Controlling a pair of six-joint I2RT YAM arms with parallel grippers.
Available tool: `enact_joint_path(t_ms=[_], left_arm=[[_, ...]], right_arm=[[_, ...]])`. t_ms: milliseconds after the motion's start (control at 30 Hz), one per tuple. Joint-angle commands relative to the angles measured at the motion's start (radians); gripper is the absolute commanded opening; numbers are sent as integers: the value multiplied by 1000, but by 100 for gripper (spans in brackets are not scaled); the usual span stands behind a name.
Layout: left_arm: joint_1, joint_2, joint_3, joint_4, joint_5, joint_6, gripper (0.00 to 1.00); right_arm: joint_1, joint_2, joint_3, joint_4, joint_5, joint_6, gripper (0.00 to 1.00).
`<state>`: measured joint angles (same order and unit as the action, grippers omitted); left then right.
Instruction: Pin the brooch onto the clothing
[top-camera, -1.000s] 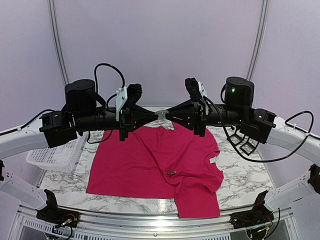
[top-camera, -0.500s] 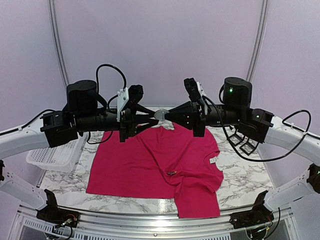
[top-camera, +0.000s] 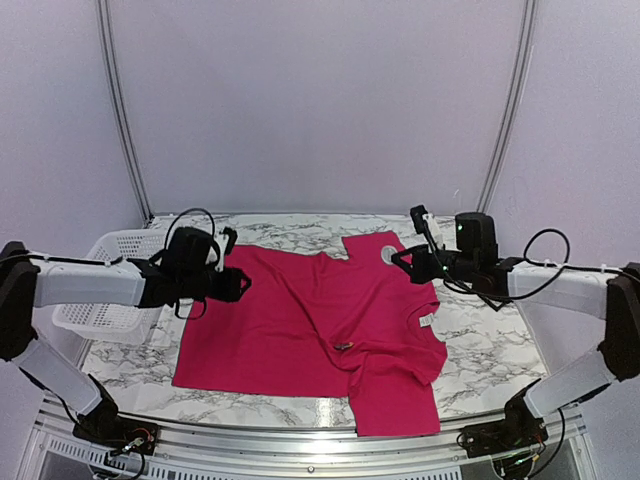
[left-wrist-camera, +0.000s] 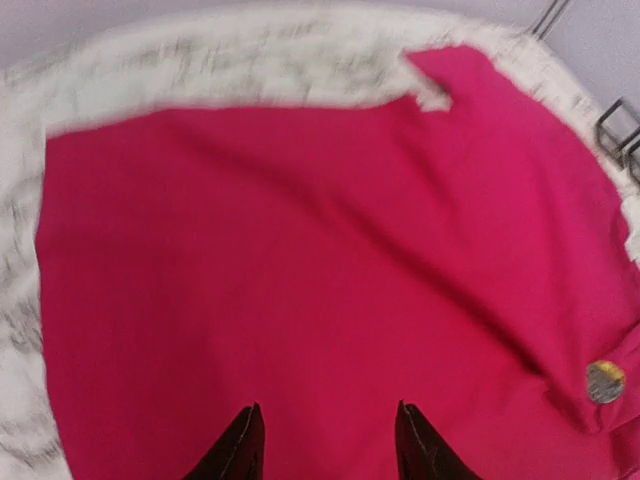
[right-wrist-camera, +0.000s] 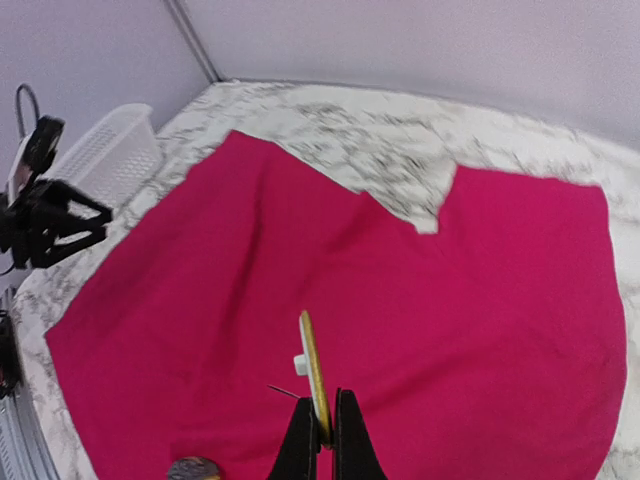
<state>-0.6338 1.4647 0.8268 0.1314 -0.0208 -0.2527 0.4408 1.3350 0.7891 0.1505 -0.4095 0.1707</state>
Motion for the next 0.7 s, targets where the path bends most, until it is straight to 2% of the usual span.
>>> enact_joint_path(t_ms=[0, 300, 500, 667], left_arm=[[-6, 81, -124, 15, -19, -215, 45], [9, 85, -267, -18, -156, -301, 45], [17, 32, -324, -77, -254, -333, 46], [23, 26, -306, -102, -283, -291, 48]], right_arm=[[-96, 136, -54, 112, 57, 115, 0], [-242, 443, -24, 166, 57, 156, 0], [-307, 586, 117, 106, 62, 106, 0], [-314, 665, 255, 40, 60, 67, 0]])
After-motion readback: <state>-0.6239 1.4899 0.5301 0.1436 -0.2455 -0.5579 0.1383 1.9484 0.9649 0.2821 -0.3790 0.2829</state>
